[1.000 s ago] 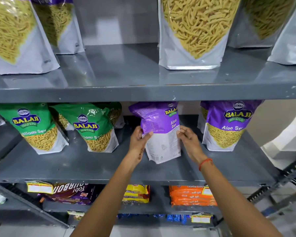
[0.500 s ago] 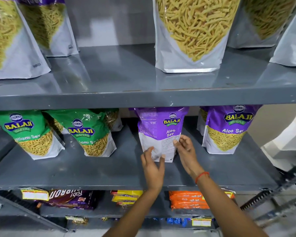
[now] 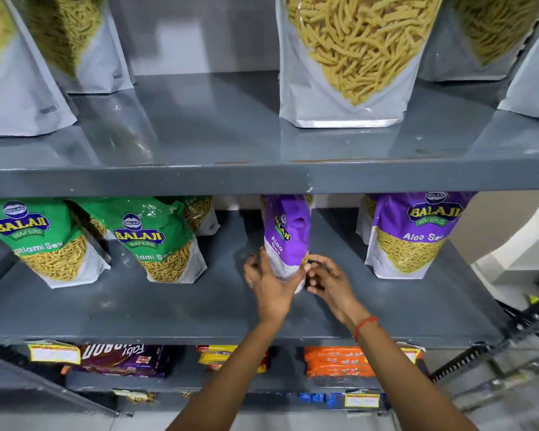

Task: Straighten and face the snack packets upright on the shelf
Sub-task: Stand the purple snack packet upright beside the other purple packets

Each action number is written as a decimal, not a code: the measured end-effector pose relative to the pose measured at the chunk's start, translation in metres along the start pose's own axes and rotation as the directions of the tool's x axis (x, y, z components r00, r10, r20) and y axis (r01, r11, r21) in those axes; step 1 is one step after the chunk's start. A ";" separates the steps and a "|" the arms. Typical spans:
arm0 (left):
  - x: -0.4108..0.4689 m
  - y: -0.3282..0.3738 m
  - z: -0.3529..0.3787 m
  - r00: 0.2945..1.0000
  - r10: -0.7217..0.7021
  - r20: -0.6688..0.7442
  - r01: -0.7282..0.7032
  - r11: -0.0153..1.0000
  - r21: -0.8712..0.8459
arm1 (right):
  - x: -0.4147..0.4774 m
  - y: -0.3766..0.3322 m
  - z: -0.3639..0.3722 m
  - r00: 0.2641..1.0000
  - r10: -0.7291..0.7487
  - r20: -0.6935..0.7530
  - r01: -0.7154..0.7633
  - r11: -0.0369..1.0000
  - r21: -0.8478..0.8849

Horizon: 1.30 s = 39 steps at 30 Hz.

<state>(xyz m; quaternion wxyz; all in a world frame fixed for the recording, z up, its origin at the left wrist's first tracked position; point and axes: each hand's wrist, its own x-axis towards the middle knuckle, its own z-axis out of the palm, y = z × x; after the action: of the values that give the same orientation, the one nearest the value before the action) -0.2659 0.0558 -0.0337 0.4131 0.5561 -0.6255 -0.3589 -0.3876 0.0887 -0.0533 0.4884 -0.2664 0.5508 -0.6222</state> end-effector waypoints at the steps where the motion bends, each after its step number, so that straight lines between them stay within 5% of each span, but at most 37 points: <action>1: -0.001 0.000 -0.001 0.999 0.032 -0.032 -0.032 0.999 -0.009 | 0.002 -0.002 -0.002 0.999 -0.016 -0.037 0.015 1.000 -0.015; 7: 0.002 -0.012 -0.017 1.000 0.022 0.003 -0.021 0.954 -0.298 | 0.028 -0.023 -0.008 0.995 -0.085 -0.060 0.074 0.984 -0.164; 15: 0.056 -0.015 -0.045 0.945 0.076 0.319 0.063 0.913 -0.402 | 0.044 -0.030 -0.012 0.981 -0.092 0.170 0.163 0.870 -0.466; 20: 0.074 -0.009 -0.046 0.911 -0.035 0.411 0.202 0.907 -0.370 | 0.033 -0.018 -0.010 0.988 -0.146 0.049 0.152 0.879 -0.452; 29: 0.051 -0.008 -0.042 0.946 -0.033 0.322 0.159 0.914 -0.373 | 0.019 -0.022 0.004 0.959 -0.257 -0.118 0.168 0.852 -0.495; 31: 0.040 -0.005 -0.042 0.979 0.032 0.203 0.027 0.960 -0.280 | 0.007 -0.028 0.009 0.862 -0.464 -0.206 0.282 0.776 -0.564; 34: 0.020 0.002 -0.037 0.962 0.274 -0.012 -0.274 0.962 0.014 | -0.014 -0.039 0.011 0.599 -0.765 -0.235 0.410 0.546 -0.731; 36: -0.003 0.010 -0.026 0.878 0.474 -0.072 -0.461 0.876 0.142 | -0.026 -0.047 0.008 0.459 -0.867 -0.194 0.462 0.420 -0.781; 39: -0.036 0.023 0.010 0.716 0.697 0.043 -0.697 0.709 0.110 | -0.037 -0.056 -0.010 0.355 -0.922 -0.157 0.483 0.324 -0.813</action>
<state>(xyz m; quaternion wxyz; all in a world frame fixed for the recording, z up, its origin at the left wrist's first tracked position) -0.2833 0.0945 -0.0210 0.4846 0.3030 -0.8089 -0.1384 -0.3998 0.1213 0.0050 -0.1942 -0.4262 0.6567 -0.5911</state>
